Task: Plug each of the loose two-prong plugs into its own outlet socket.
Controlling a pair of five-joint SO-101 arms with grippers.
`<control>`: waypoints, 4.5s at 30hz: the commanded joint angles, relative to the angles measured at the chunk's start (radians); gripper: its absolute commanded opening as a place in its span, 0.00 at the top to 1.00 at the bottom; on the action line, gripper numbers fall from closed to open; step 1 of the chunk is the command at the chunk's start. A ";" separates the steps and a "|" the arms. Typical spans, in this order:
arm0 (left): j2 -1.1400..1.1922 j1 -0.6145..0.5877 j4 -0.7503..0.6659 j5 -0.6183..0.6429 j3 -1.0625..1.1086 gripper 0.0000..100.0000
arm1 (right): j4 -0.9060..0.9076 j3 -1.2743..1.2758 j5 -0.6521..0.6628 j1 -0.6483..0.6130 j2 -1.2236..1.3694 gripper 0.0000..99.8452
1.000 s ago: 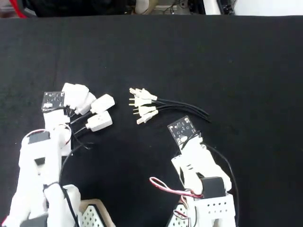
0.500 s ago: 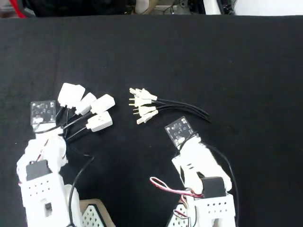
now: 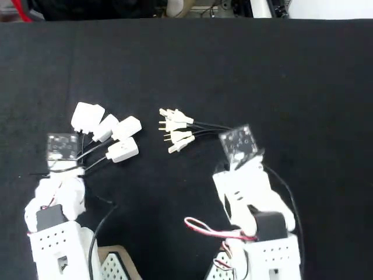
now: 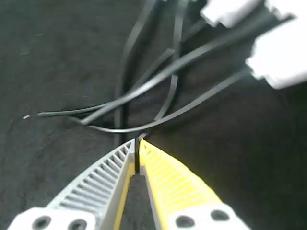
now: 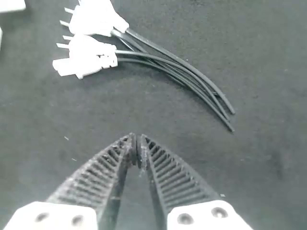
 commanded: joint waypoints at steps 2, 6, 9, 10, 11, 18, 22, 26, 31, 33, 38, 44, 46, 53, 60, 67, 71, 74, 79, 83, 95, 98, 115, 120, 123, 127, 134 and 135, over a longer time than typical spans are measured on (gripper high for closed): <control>-0.009 0.028 0.014 -0.071 0.007 0.97 | -0.104 -0.182 -0.150 -0.100 0.282 0.98; -0.009 0.021 0.064 -0.098 0.008 0.97 | -0.224 -0.262 -0.265 -0.186 0.484 0.98; -0.011 0.021 0.094 -0.172 0.024 0.97 | -0.321 -0.291 -0.350 -0.201 0.602 0.97; -0.011 0.021 0.095 -0.180 0.024 0.97 | -0.345 -0.298 -0.348 -0.201 0.641 0.95; -0.011 0.022 0.095 -0.181 0.025 0.97 | -0.367 -0.306 -0.348 -0.203 0.679 0.92; -0.011 0.021 0.100 -0.186 0.027 0.97 | -0.404 -0.496 -0.575 -0.249 0.974 0.91; -0.011 0.019 0.124 -0.233 0.024 0.97 | -0.370 -0.636 -0.660 -0.272 1.167 0.89; -0.011 0.019 0.135 -0.247 0.022 0.97 | -0.305 -0.760 -0.738 -0.281 1.357 0.84; -0.011 0.019 0.135 -0.247 0.022 0.97 | -0.184 -0.897 -0.853 -0.281 1.504 0.84; -0.011 0.019 0.135 -0.247 0.024 0.97 | -0.155 -0.924 -0.885 -0.279 1.532 0.84; -0.011 0.021 0.133 -0.247 0.024 0.97 | -0.150 -0.938 -0.893 -0.282 1.563 0.84; -0.011 0.021 0.133 -0.247 0.024 0.97 | -0.152 -0.938 -0.925 -0.282 1.600 0.84; -0.011 0.021 0.133 -0.245 0.024 0.97 | -0.172 -0.940 -0.962 -0.279 1.624 0.84; -0.011 0.021 0.133 -0.244 0.024 0.97 | -0.195 -0.935 -1.000 -0.275 1.624 0.84; -0.011 0.021 0.133 -0.244 0.025 0.97 | -0.201 -0.914 -1.011 -0.258 1.566 0.84; -0.011 0.021 0.133 -0.244 0.025 0.97 | -0.219 -0.921 -1.049 -0.252 1.557 0.84; -0.011 0.021 0.133 -0.244 0.025 0.97 | -0.259 -0.928 -1.051 -0.258 1.557 0.84; -0.011 0.021 0.133 -0.244 0.025 0.97 | -0.259 -0.928 -1.086 -0.253 1.557 0.84; -0.011 0.021 0.133 -0.244 0.025 0.97 | -0.252 -0.921 -1.099 -0.258 1.564 0.84; -0.011 0.021 0.133 -0.244 0.025 0.97 | -0.203 -0.886 -1.099 -0.276 1.566 0.84; -0.011 0.021 0.133 -0.245 0.027 0.97 | -0.252 -0.783 -1.017 -0.281 1.566 0.97; -0.011 0.021 0.133 -0.245 0.027 0.97 | -0.253 -0.786 -1.011 -0.278 1.566 0.96; -0.011 0.028 0.133 -0.242 0.028 0.97 | -0.160 -0.858 -0.724 -0.282 1.498 0.99; -0.011 0.035 0.135 -0.241 0.028 0.97 | -0.135 -0.797 -0.488 -0.276 1.326 0.99; -0.011 0.070 0.141 -0.241 0.027 0.97 | -0.180 -0.705 -0.402 -0.276 1.225 0.99; -0.011 0.081 0.141 -0.238 0.005 0.97 | -0.247 -0.604 -0.345 -0.250 1.110 0.99; -0.011 0.091 0.141 -0.124 -0.119 0.97 | -0.259 -0.595 -0.149 0.017 0.987 0.99; -0.011 0.107 0.144 -0.110 -0.145 0.97 | -0.259 -0.596 -0.147 0.044 0.986 0.99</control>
